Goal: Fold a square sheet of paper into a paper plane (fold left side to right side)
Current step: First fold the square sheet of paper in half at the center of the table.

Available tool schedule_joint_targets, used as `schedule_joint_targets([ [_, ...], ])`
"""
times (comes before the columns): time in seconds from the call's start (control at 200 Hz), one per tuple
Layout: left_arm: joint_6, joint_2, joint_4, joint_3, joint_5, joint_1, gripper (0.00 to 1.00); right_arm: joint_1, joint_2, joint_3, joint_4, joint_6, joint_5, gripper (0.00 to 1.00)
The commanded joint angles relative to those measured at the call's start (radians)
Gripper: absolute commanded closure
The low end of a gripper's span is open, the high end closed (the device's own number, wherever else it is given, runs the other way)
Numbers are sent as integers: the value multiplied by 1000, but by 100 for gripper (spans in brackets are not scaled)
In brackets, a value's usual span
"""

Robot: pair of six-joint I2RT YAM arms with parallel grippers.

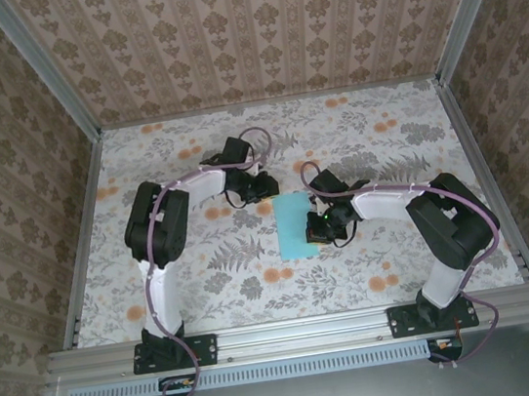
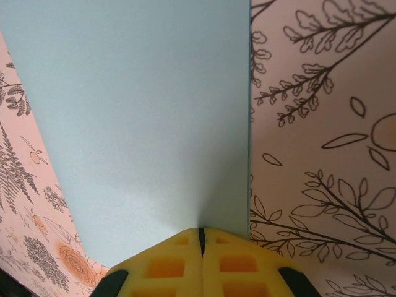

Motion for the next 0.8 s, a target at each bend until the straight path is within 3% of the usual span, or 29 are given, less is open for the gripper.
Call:
schedule_joint_targets([
  [0.0, 23, -118, 27, -69, 9, 5, 77, 4, 61, -57, -93, 16, 68, 96],
  [0.33, -89, -181, 191, -301, 86, -113, 78, 4, 67, -54, -99, 12, 68, 96],
  [0.795, -84, -135, 196, -352, -25, -125, 81, 4, 67, -53, -115, 4, 81, 96],
])
